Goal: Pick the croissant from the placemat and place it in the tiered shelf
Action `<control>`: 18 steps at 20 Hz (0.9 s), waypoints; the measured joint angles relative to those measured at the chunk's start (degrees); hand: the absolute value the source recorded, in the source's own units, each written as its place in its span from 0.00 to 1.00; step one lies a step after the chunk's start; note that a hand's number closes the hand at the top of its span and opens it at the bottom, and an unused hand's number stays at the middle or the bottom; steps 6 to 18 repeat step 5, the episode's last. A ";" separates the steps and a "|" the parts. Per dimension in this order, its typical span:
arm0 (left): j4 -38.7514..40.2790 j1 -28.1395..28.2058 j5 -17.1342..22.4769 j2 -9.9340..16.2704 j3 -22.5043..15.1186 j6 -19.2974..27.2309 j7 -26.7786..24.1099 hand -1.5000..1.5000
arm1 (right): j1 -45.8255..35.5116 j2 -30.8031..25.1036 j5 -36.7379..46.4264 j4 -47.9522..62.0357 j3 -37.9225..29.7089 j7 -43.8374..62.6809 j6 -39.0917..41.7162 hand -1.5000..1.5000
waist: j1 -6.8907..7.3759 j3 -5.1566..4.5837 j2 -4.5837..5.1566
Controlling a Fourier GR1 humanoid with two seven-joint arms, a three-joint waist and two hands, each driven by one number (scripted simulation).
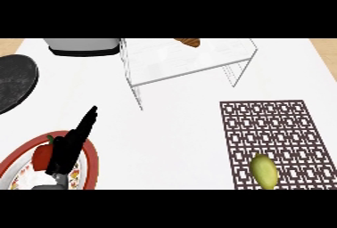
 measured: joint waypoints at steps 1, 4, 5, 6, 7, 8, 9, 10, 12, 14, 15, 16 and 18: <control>0.20 -0.02 -0.31 -0.24 -0.14 0.25 -0.41 0.50 | 0.83 -0.75 -0.74 -1.09 0.22 0.26 1.29 0.00 | 0.07 0.03 0.00; 1.77 -1.11 0.01 0.14 0.62 -0.36 -1.17 0.50 | 4.66 -2.03 -3.02 -3.76 0.58 0.19 4.91 0.00 | 0.21 0.08 -0.03; 2.00 -1.22 0.32 0.35 0.94 -0.80 -1.66 0.50 | 5.48 -2.20 -3.67 -4.42 0.90 0.52 5.45 0.00 | 0.31 0.10 -0.02; 2.00 -1.22 0.32 0.35 0.94 -0.80 -1.66 0.50 | 5.48 -2.20 -3.67 -4.42 0.90 0.52 5.45 0.00 | 0.31 0.10 -0.02; 2.00 -1.22 0.32 0.35 0.94 -0.80 -1.66 0.50 | 5.48 -2.20 -3.67 -4.42 0.90 0.52 5.45 0.00 | 0.31 0.10 -0.02; 2.00 -1.22 0.32 0.35 0.94 -0.80 -1.66 0.50 | 5.48 -2.20 -3.67 -4.42 0.90 0.52 5.45 0.00 | 0.31 0.10 -0.02; 2.00 -1.22 0.32 0.35 0.94 -0.80 -1.66 0.50 | 5.48 -2.20 -3.67 -4.42 0.90 0.52 5.45 0.00 | 0.31 0.10 -0.02; 2.00 -1.22 0.32 0.35 0.94 -0.80 -1.66 0.50 | 5.48 -2.20 -3.67 -4.42 0.90 0.52 5.45 0.00 | 0.31 0.10 -0.02; 2.00 -1.22 0.32 0.35 0.94 -0.80 -1.66 0.50 | 5.48 -2.20 -3.67 -4.42 0.90 0.52 5.45 0.00 | 0.31 0.10 -0.02; 2.00 -1.22 0.32 0.35 0.94 -0.80 -1.66 0.50 | 5.48 -2.20 -3.67 -4.42 0.90 0.52 5.45 0.00 | 0.31 0.10 -0.02; 2.00 -1.22 0.32 0.35 0.94 -0.80 -1.66 0.50 | 5.48 -2.20 -3.67 -4.42 0.90 0.52 5.45 0.00 | 0.31 0.10 -0.02; 2.00 -1.22 0.32 0.35 0.94 -0.80 -1.66 0.50 | 5.48 -2.20 -3.67 -4.42 0.90 0.52 5.45 0.00 | 0.31 0.10 -0.02; 2.00 -1.22 0.32 0.35 0.94 -0.80 -1.66 0.50 | 5.48 -2.20 -3.67 -4.42 0.90 0.52 5.45 0.00 | 0.31 0.10 -0.02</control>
